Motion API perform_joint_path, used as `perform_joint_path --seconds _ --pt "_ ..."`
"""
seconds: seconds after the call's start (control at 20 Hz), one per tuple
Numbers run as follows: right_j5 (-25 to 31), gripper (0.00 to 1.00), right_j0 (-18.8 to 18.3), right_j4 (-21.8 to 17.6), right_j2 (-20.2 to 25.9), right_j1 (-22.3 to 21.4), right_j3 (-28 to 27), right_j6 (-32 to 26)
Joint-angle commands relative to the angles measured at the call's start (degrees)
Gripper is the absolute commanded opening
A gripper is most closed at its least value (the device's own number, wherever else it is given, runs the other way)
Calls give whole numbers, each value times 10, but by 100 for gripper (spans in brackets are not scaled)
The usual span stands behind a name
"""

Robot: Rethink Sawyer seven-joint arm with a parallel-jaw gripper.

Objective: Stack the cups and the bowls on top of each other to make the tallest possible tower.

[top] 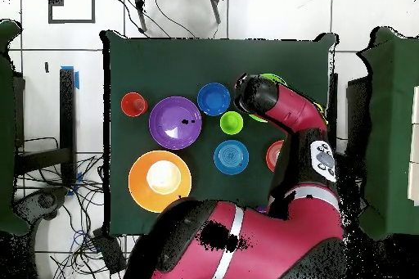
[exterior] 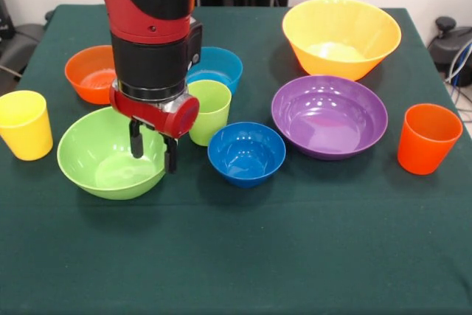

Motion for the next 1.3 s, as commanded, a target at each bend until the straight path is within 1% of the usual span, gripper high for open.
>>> perform_joint_path --seconds 0.05,0.25,0.5,0.55,0.85,1.1,1.3 --pt "-44 100 5 -33 32 12 41 55" --pt "-53 100 5 -31 34 8 52 57" --pt "-56 100 2 -31 38 13 46 49" --pt "-60 100 -3 -32 47 14 47 43" --pt "-49 100 -17 -24 70 11 54 36" --pt "-50 100 -28 -12 96 6 67 41" --pt "-42 100 -28 -8 100 1 68 48"
